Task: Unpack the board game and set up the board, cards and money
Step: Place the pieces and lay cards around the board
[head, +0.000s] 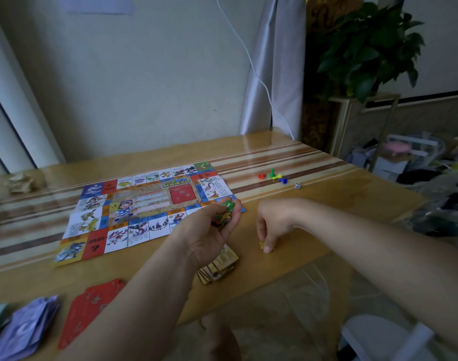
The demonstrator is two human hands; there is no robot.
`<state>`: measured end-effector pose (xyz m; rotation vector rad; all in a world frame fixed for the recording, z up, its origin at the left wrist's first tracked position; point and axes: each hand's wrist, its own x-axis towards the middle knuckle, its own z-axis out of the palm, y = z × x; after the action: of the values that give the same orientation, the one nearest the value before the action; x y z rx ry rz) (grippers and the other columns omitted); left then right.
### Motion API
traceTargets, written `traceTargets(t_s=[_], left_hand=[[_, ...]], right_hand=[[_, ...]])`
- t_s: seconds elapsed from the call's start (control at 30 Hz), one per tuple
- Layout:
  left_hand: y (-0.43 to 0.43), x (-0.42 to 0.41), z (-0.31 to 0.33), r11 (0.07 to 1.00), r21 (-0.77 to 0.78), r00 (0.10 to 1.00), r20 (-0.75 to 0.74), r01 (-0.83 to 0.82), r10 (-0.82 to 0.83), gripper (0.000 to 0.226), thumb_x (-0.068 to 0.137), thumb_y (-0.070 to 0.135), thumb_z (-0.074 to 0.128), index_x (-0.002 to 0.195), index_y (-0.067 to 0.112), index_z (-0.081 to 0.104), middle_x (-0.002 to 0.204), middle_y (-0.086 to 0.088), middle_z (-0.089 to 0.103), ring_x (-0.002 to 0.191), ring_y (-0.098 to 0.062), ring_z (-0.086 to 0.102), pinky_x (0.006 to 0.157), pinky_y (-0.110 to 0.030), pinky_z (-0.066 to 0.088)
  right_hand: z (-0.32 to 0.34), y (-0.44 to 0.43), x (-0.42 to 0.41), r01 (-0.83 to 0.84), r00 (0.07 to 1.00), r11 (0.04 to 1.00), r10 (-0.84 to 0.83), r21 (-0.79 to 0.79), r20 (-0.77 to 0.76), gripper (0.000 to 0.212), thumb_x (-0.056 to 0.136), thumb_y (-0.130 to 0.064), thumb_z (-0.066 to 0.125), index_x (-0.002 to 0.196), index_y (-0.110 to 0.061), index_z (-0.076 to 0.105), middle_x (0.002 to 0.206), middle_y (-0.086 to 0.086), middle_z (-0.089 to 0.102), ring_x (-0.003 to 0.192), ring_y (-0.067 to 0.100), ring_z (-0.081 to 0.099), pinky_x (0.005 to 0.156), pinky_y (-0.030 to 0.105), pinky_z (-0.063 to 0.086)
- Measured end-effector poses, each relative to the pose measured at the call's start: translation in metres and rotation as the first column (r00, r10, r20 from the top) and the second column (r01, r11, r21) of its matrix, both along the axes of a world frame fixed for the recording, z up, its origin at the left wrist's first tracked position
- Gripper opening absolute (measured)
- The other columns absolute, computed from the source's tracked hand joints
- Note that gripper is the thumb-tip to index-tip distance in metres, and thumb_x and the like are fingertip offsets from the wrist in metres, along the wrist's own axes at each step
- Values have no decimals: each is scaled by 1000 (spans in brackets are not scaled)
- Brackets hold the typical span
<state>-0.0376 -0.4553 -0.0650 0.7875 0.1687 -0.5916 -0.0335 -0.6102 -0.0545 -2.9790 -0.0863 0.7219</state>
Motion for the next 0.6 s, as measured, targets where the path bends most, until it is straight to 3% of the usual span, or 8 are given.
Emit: traceTargets(t_s=[0.2, 0.33, 0.47, 0.6], left_hand=[[2, -3, 1, 1000, 5, 1000, 1, 2, -2, 20, 93, -5, 45, 108, -10, 57, 87, -23, 65, 85, -25, 67, 71, -36, 57], [4, -2, 1, 1000, -7, 1000, -4, -1, 1, 23, 94, -5, 44, 113, -9, 56, 97, -24, 63, 86, -25, 66, 70, -35, 57], [8, -4, 1, 1000, -16, 1000, 4, 5, -5, 24, 93, -5, 45, 113, -9, 56, 99, -25, 64, 89, -26, 67, 71, -36, 57], [8, -5, 0, 1000, -10, 1000, 0, 8, -8, 23, 94, -5, 44, 113, -9, 57, 98, -23, 64, 90, -25, 66, 71, -36, 57]], right_hand=[[0, 9, 4, 57, 998, 990, -56, -131, 7, 44, 75, -34, 77, 110, -9, 67, 107, 3, 68, 101, 20, 64, 91, 33, 51], [3, 10, 6, 53, 998, 986, -59, -160, -35, 45, 75, -36, 77, 110, -9, 67, 96, 1, 65, 93, 18, 64, 90, 33, 52], [1, 6, 8, 96, 993, 987, -105, -129, -58, 45, 76, -36, 77, 110, -9, 66, 108, 3, 68, 95, 18, 65, 90, 33, 53], [1, 5, 4, 98, 994, 994, -100, -58, -42, 36, 77, -30, 76, 106, -10, 69, 95, 1, 65, 78, 15, 58, 77, 25, 50]])
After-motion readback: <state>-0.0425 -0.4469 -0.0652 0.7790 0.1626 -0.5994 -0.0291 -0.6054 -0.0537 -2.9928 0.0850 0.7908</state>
